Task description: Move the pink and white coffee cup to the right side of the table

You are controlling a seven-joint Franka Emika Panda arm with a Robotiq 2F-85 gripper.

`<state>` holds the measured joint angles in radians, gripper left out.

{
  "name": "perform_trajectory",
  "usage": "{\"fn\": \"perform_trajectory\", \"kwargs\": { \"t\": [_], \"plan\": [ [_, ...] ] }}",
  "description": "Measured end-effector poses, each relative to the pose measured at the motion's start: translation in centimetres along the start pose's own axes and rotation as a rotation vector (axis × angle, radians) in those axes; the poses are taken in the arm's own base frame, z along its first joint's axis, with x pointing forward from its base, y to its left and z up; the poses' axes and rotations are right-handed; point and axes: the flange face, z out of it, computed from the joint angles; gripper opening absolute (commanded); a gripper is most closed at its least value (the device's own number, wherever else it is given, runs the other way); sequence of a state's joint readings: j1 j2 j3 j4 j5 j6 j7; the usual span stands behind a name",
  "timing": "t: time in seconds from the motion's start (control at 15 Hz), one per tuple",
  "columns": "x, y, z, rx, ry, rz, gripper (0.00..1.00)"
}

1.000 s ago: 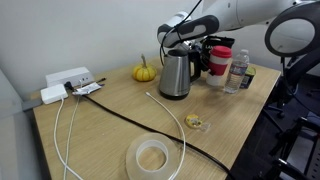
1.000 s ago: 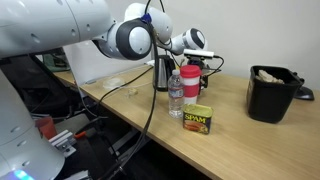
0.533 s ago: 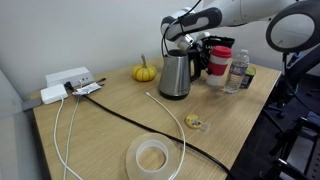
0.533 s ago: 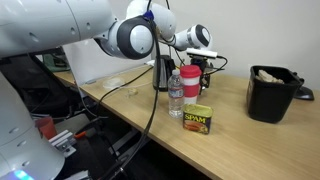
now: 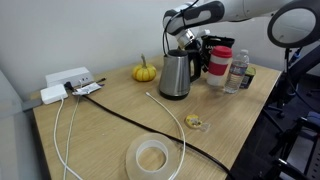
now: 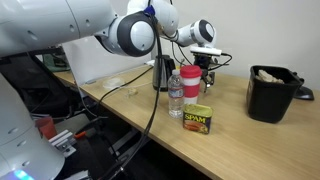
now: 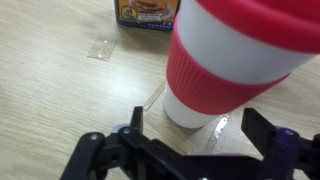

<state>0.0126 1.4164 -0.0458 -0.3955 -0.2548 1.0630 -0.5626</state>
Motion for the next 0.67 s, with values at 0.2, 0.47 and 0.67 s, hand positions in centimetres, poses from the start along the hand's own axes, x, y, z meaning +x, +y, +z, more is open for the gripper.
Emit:
{"fn": "perform_trajectory", "kwargs": {
  "t": [0.2, 0.47, 0.67],
  "plan": [
    [0.1, 0.1, -0.7, -0.022, 0.035, -0.014, 1.00],
    [0.0, 0.2, -1.9, -0.048, 0.082, -0.063, 1.00],
    [-0.1, 0.7, -2.5, -0.071, 0.114, -0.124, 1.00]
  ]
}}
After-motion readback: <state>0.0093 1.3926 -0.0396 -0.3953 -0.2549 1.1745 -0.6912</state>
